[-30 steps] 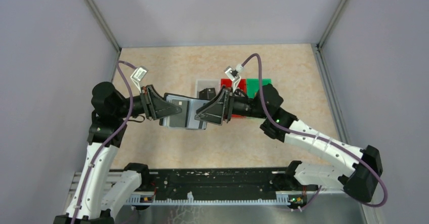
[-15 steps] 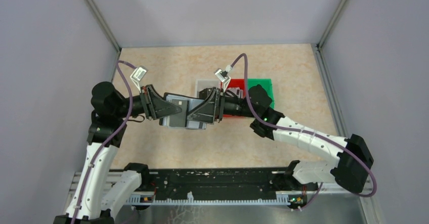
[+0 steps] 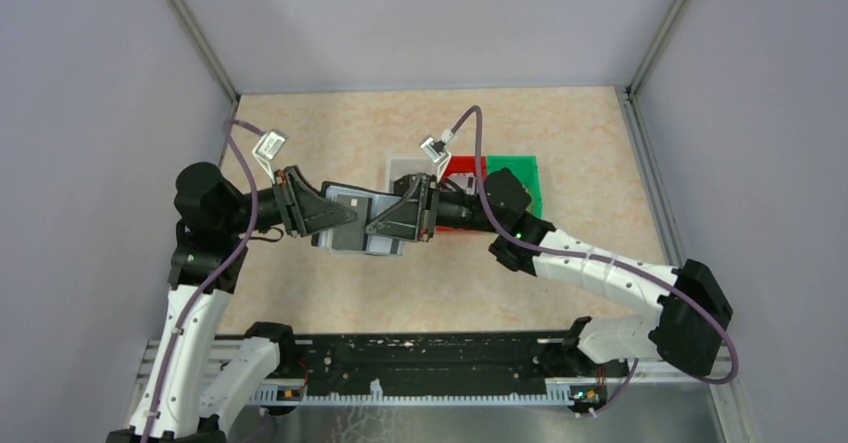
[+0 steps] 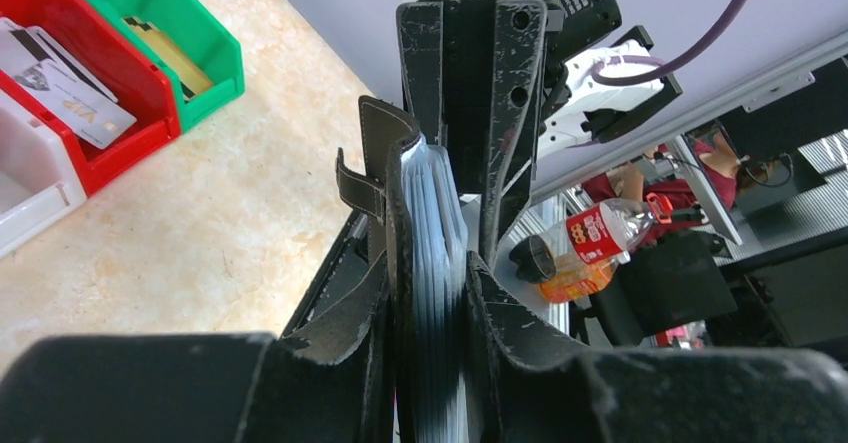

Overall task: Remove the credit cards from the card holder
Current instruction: Remove the credit card from the card holder.

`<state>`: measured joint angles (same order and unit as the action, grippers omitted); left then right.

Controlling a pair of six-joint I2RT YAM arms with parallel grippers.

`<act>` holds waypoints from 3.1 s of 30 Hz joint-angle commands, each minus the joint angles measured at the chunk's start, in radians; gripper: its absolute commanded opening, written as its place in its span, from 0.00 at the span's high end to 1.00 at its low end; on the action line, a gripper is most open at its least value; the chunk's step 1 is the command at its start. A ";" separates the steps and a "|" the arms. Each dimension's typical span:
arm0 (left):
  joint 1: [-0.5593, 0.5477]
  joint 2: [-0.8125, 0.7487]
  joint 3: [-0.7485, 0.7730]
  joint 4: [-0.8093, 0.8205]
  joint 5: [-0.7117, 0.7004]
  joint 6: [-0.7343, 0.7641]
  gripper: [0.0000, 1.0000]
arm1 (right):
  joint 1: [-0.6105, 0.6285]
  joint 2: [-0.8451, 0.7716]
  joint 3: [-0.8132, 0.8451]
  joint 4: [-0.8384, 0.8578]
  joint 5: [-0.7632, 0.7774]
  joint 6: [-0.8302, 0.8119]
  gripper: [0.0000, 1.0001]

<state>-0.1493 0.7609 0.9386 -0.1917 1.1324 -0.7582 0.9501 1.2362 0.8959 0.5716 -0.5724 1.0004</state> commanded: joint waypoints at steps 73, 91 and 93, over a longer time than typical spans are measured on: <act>-0.001 0.044 0.062 -0.087 0.006 0.043 0.73 | 0.040 0.090 -0.100 0.325 0.204 0.170 1.00; -0.001 0.046 0.063 -0.094 0.026 0.051 0.66 | 0.038 0.072 -0.169 0.389 0.245 0.202 1.00; -0.001 0.047 0.064 -0.097 0.029 0.050 0.72 | 0.038 0.072 -0.171 0.390 0.246 0.202 1.00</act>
<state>-0.1452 0.8162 0.9665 -0.3092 1.1191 -0.7025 0.9798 1.3346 0.7319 0.9295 -0.3500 1.2049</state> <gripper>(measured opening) 0.329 0.005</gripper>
